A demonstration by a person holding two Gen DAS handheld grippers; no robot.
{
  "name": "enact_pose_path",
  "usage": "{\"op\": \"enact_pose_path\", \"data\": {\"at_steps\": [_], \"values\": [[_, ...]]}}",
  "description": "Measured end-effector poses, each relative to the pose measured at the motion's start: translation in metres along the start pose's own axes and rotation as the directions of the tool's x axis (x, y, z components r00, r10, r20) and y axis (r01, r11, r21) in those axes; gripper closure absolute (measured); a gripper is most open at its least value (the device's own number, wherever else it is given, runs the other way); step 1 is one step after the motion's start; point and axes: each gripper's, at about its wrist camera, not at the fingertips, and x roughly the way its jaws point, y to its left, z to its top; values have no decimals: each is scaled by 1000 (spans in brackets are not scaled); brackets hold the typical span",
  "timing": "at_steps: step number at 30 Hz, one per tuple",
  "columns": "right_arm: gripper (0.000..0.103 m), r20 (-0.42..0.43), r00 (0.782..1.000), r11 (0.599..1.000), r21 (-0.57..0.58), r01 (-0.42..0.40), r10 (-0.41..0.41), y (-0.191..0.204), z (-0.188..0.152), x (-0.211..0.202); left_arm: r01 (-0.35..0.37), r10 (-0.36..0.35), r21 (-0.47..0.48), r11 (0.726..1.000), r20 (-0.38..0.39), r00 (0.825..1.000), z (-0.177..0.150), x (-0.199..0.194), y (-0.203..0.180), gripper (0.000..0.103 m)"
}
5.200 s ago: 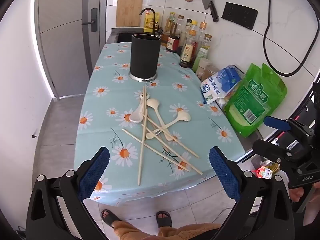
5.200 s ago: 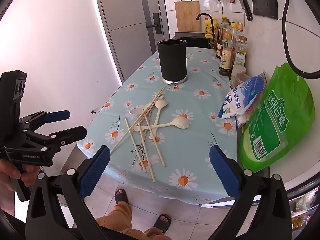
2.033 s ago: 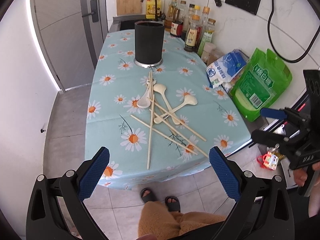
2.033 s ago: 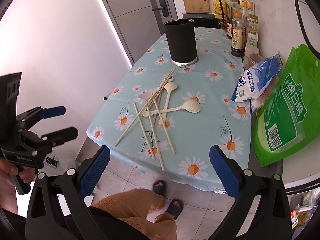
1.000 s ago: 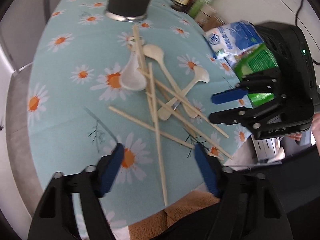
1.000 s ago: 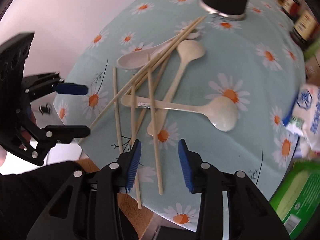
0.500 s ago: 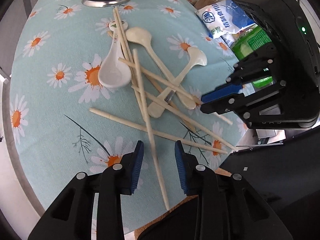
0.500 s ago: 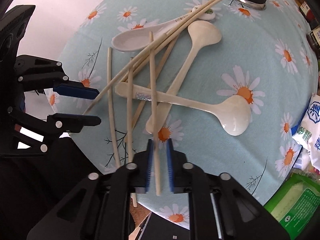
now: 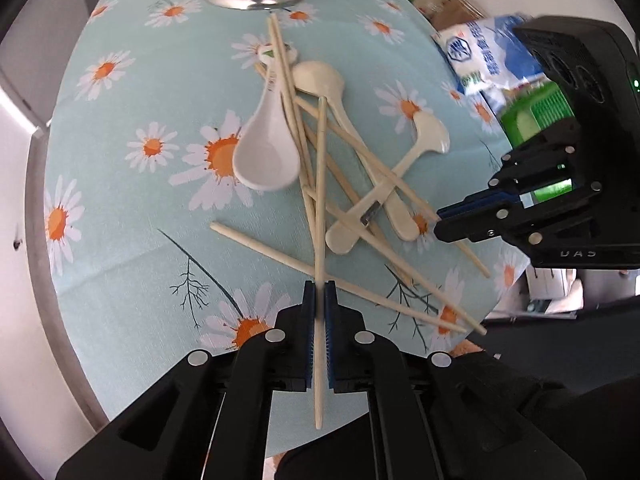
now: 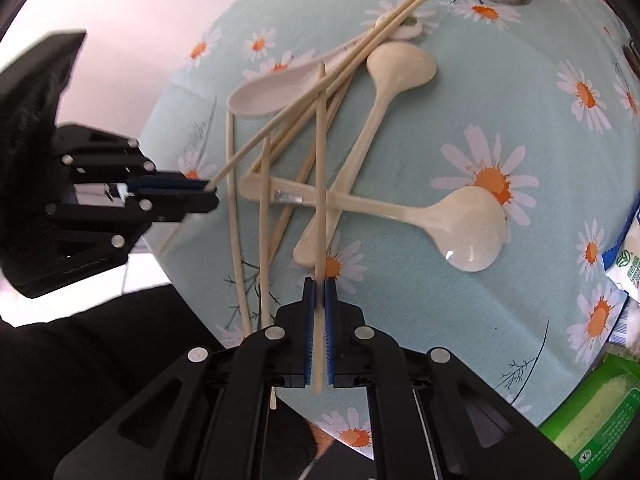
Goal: Organize utensils
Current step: 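Close right gripper on a wooden chopstick while left gripper closes on another chopstick, then lift both held chopsticks and carry them over the black holder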
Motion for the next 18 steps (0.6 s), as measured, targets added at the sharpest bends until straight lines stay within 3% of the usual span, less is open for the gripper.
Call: {"op": "enact_pose_path", "data": {"at_steps": [9,18], "values": [[97,148,982,992,32,-119,114,-41,-8,-48,-11,17,-60,998,104,994,11,-38,2,100],[97,320,938,989,25,-147,132,-79,-16,-108,-3,14,-38,999,276,961,30,-78,-23,100]]}}
